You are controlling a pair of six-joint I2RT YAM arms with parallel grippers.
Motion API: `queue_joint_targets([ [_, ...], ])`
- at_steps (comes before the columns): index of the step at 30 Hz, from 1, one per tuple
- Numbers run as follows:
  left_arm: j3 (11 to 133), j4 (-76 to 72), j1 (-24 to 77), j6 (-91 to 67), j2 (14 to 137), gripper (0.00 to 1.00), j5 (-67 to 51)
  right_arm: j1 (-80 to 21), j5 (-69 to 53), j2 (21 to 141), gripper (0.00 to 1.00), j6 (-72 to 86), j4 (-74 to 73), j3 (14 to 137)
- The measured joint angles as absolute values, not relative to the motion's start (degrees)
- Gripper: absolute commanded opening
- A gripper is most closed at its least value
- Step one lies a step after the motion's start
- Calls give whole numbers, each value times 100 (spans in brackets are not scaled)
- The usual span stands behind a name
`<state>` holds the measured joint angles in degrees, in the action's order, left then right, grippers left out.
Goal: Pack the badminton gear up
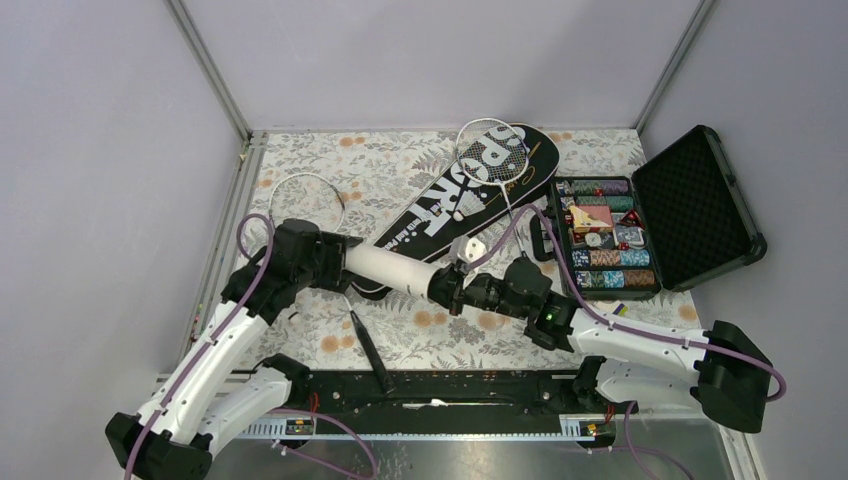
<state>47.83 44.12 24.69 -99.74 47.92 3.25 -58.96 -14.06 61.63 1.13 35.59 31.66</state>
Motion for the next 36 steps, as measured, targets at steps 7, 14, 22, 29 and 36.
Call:
queue_joint_targets([
  [7,4788,4447,2469,-10038,4609,27,314,-6117,-1020,6139,40,113,3841,3159],
  [14,4772,4762,2469,-10219,4213,27,458,-6123,-1022,4689,68,196,2880,2847],
  [22,4659,4770,2469,-10226,4032,27,480,-6125,-921,2998,66,187,1037,2716],
  [29,4130,4956,2469,-10178,3607,27,478,-6071,259,3205,62,25,-692,3312],
  [36,4110,5323,2469,-9970,3256,27,609,-4595,-285,4285,61,261,-1323,4040],
])
